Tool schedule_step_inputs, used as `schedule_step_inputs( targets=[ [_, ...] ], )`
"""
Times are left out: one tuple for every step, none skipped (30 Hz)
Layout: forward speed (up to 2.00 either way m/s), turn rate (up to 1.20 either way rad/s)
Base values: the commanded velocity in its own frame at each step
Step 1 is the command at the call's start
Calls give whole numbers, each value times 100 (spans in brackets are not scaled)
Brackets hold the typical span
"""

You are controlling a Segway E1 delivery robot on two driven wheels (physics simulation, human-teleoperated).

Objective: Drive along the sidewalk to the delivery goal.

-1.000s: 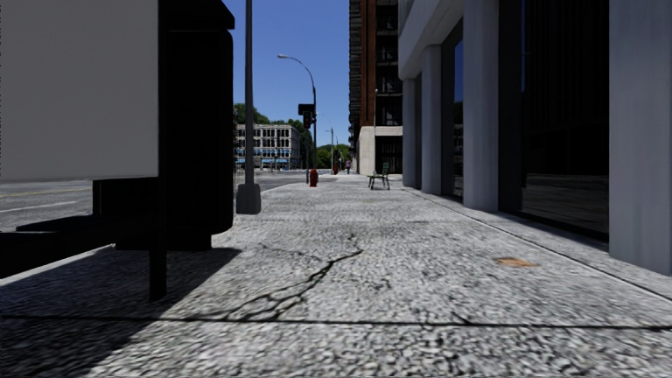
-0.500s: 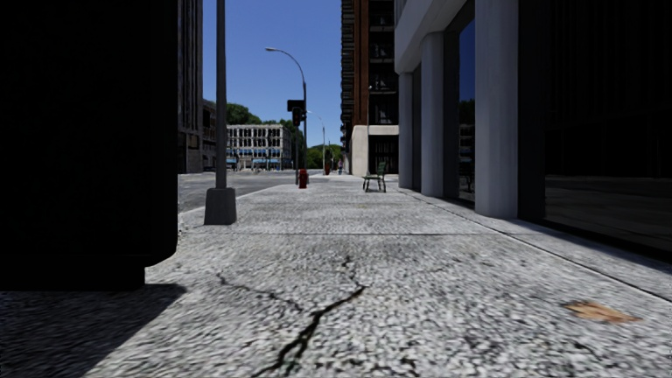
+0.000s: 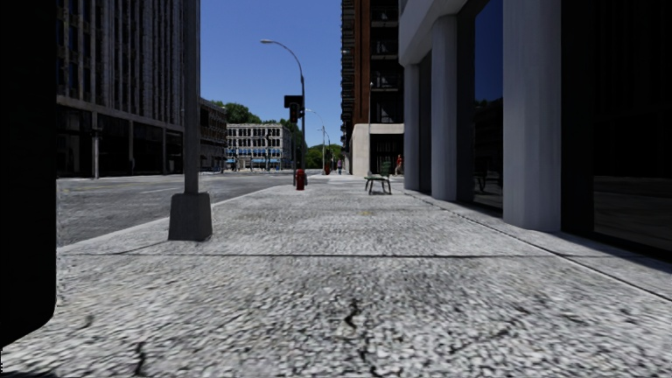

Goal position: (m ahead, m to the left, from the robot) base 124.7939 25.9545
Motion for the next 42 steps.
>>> schedule_step_inputs(
  targets=[
    [200, 0],
    [200, 0],
    [200, 0],
    [200, 0],
    [200, 0],
    [200, 0],
    [200, 0],
    [200, 0],
    [200, 0],
    [200, 0],
    [200, 0],
    [200, 0],
    [200, 0],
    [200, 0],
    [200, 0],
    [200, 0],
    [200, 0],
    [200, 0],
    [200, 0],
    [200, 0],
    [200, 0],
    [200, 0],
    [200, 0],
    [200, 0],
    [200, 0],
    [200, 0],
    [200, 0],
    [200, 0],
    [200, 0],
    [200, 0],
    [200, 0],
    [200, 0],
    [200, 0],
    [200, 0],
    [200, 0],
    [200, 0],
    [200, 0],
    [200, 0],
    [200, 0],
    [200, 0],
    [200, 0],
    [200, 0]
  ],
)
